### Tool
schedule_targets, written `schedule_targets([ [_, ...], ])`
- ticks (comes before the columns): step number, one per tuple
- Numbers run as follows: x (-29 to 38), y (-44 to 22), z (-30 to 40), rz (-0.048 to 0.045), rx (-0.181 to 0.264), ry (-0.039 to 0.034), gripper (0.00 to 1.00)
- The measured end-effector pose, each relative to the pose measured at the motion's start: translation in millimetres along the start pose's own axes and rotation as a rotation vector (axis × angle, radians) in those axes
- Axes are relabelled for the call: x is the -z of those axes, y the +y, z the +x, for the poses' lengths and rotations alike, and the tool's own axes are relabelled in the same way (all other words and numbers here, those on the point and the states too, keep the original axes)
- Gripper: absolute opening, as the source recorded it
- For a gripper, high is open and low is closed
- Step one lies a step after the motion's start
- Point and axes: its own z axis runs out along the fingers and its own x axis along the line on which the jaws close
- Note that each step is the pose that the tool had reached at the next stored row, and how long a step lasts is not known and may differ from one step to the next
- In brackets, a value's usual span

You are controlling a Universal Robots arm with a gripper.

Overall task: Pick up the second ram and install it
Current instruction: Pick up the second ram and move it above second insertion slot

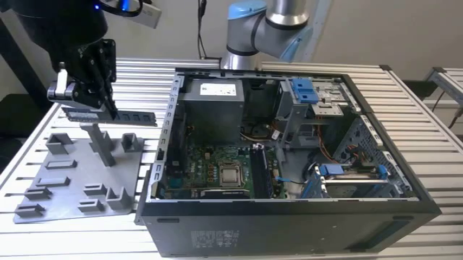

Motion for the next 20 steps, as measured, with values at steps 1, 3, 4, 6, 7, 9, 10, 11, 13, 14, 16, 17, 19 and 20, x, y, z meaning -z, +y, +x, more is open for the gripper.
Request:
schedule_targets([
  [1,0.0,-3.3,-0.2,-0.0003,0.0,0.0,0.14],
  [3,-0.1,-10.3,-0.7,-0.0009,0.0,0.0,0.14],
  [4,-0.1,-13.8,-0.9,-0.0013,0.0,0.0001,0.14],
  [6,-0.2,-20.8,-1.4,-0.0019,0.0,0.0001,0.14],
  [7,-0.2,-24.5,-1.6,-0.0022,0.0,0.0001,0.14],
  [9,-0.2,-32.4,-2.1,-0.0029,0.0,0.0002,0.14],
  [10,-0.3,-36.2,-2.4,-0.0033,0.0,0.0002,0.14],
  [11,-0.3,-40.0,-2.7,-0.0036,0.0,0.0002,0.14],
  [13,-0.4,-47.6,-3.1,-0.0042,0.0,0.0002,0.14],
  [14,-0.4,-51.5,-3.4,-0.0046,0.0,0.0002,0.14],
  [16,-0.4,-59.1,-3.9,-0.0052,0.0,0.0003,0.14],
  [17,-0.5,-63.3,-4.2,-0.0055,0.0,0.0003,0.14],
  [19,-0.5,-71.2,-4.7,-0.0063,0.0,0.0004,0.14],
  [20,-0.5,-75.1,-5.0,-0.0066,0.0,0.0005,0.14],
])
